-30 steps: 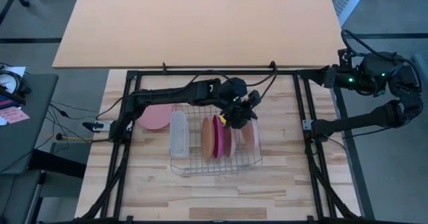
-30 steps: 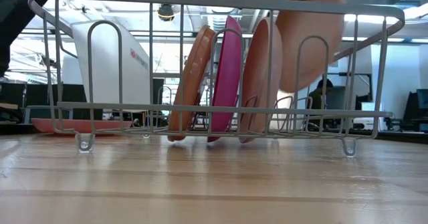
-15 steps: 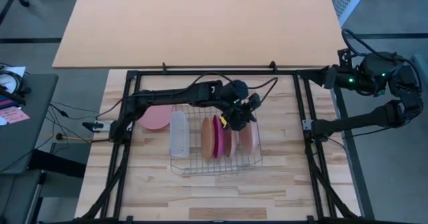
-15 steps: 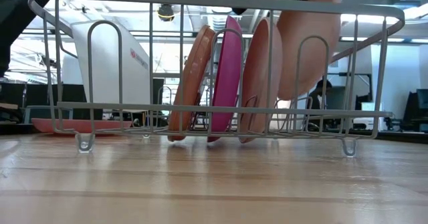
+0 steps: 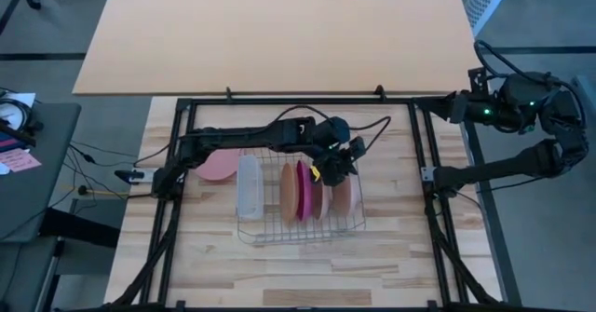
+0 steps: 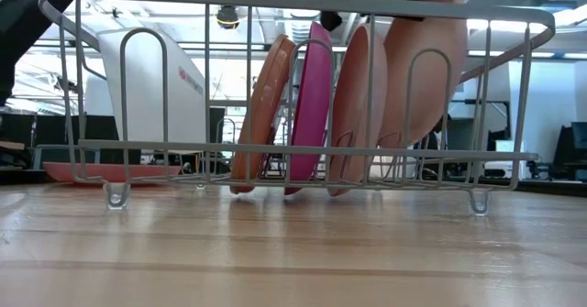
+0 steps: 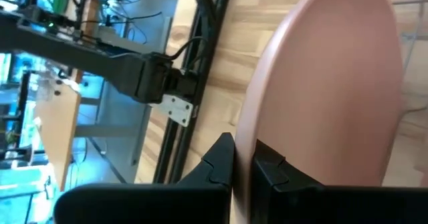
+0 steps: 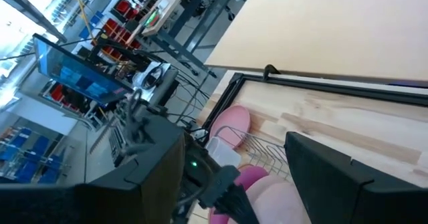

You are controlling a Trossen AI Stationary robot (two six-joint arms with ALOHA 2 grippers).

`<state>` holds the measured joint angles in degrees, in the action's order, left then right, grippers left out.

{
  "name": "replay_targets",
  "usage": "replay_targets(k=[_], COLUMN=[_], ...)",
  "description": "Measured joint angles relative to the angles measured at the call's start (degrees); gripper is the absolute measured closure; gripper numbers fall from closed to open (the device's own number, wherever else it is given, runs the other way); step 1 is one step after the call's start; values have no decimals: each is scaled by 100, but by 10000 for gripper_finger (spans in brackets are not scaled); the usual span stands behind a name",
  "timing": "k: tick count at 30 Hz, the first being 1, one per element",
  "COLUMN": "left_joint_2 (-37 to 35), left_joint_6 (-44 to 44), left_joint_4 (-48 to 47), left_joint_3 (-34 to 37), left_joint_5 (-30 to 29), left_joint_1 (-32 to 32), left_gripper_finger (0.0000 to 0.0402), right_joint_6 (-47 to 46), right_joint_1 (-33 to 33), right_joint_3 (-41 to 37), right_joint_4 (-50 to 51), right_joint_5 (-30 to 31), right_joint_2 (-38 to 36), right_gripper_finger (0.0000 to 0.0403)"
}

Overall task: Sort dishes
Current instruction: Put the light orange plate in the dish rack

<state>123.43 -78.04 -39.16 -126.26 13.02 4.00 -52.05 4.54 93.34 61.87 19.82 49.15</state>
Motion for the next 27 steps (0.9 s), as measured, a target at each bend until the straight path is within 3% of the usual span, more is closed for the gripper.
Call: replay_targets(k=[27], left_joint_2=[69], left_joint_6=[-173], left_joint_4=[-249], left_joint_3=[291], left_joint_5=[107], left_joint_1=[-5], left_gripper_finger=[374], right_joint_6=[-99], right_joint_1=[1], right_joint_3=[0], right_joint_4=[-69], right_joint_5=[-42], right_joint_2=[2], right_gripper_finger=[137])
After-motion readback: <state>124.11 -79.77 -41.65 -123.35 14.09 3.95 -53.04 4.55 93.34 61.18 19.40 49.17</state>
